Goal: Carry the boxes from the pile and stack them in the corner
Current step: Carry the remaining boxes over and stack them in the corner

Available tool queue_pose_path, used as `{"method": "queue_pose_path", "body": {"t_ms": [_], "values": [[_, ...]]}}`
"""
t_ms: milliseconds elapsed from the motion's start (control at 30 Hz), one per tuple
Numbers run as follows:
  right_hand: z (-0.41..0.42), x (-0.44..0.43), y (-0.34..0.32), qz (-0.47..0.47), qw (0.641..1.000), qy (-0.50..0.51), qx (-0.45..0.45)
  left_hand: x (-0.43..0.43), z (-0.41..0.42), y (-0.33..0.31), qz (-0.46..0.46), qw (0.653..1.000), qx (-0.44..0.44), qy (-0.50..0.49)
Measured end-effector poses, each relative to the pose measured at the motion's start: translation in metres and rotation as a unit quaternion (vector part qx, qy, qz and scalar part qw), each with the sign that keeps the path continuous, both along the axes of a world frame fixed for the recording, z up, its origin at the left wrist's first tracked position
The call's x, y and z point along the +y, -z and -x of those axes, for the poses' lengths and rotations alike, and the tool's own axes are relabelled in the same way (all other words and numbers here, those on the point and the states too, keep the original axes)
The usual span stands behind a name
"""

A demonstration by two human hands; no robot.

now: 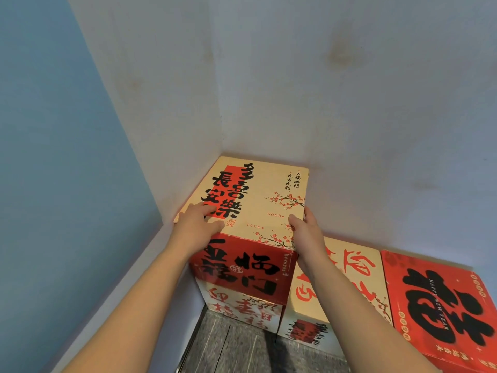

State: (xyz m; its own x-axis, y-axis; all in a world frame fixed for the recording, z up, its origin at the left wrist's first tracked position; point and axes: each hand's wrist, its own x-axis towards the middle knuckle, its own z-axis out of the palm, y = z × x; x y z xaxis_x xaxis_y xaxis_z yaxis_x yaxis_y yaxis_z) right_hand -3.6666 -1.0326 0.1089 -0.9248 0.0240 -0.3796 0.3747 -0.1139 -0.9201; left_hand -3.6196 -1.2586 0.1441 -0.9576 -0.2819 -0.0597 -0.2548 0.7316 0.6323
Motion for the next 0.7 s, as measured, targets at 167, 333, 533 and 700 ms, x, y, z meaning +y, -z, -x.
{"method": "queue_pose_path", "body": {"t_ms": [167,333,533,700], "values": [[0.004,-0.004,0.005,-0.005,1.000,-0.002,0.004,0.005,0.008,0.009,0.032,0.999,-0.014,0.020],[0.007,-0.003,0.011,-0.001,1.000,0.000,0.008,0.007,0.012,0.016,0.071,0.996,-0.030,0.046],[0.004,0.002,0.002,-0.060,0.997,-0.017,0.036,0.004,0.015,0.021,0.090,0.994,-0.038,0.053],[0.001,0.002,-0.001,-0.107,0.992,0.016,0.067,0.005,0.015,0.021,0.091,0.994,-0.035,0.049]]}}
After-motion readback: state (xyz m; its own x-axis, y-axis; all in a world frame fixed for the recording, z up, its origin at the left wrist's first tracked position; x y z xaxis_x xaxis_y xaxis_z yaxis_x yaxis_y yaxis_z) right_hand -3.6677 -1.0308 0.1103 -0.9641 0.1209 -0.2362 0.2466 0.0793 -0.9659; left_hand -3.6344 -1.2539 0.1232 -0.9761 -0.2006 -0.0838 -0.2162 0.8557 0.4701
